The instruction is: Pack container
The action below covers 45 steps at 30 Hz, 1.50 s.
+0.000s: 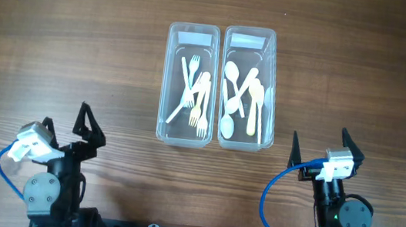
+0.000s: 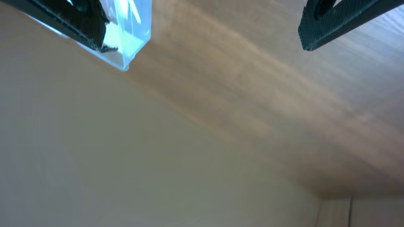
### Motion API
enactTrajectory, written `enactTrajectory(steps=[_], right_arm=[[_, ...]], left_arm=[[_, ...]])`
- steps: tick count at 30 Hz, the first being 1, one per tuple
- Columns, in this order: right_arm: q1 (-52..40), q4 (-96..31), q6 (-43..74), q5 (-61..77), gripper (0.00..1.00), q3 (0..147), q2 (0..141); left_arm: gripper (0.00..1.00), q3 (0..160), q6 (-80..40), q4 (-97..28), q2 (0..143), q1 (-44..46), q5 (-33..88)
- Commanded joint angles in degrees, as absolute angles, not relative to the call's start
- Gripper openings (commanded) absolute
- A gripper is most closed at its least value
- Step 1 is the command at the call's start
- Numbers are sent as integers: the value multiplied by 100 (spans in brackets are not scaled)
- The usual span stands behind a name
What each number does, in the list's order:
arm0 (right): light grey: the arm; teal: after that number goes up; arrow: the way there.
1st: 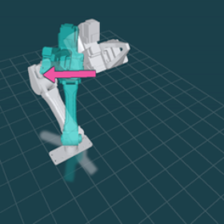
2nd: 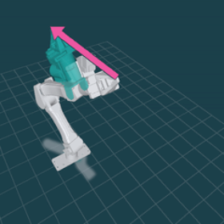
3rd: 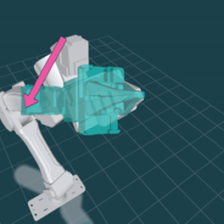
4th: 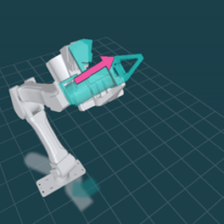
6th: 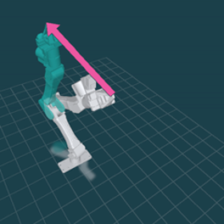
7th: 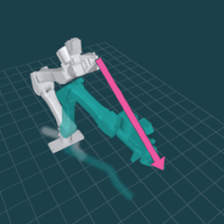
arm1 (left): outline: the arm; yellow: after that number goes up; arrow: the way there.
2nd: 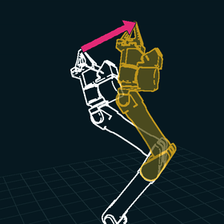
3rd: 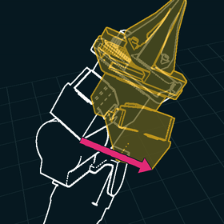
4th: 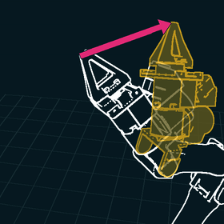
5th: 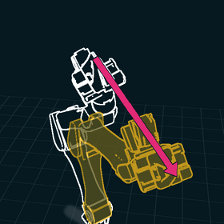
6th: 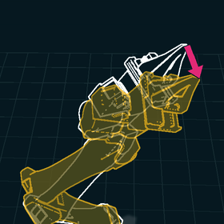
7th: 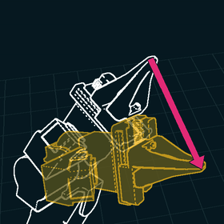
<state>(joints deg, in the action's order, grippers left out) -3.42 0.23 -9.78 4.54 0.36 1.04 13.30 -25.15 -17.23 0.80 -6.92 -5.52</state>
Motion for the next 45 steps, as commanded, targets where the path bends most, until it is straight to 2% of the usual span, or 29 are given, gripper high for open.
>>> enactTrajectory(steps=[1, 25, 35, 45], right_arm=[[-329, 36, -1046, 541, 100, 30, 27], [-329, 36, -1044, 541, 100, 30, 27], [-329, 36, -1044, 541, 100, 30, 27], [-329, 36, -1044, 541, 100, 30, 27]], left_arm=[[100, 819, -2440, -985, 19, -515, -432], [100, 62, -2399, -421, 19, -486, -344], [100, 36, -36, -408, 19, -486, 250], [100, 36, 108, -405, 21, -486, 320]])
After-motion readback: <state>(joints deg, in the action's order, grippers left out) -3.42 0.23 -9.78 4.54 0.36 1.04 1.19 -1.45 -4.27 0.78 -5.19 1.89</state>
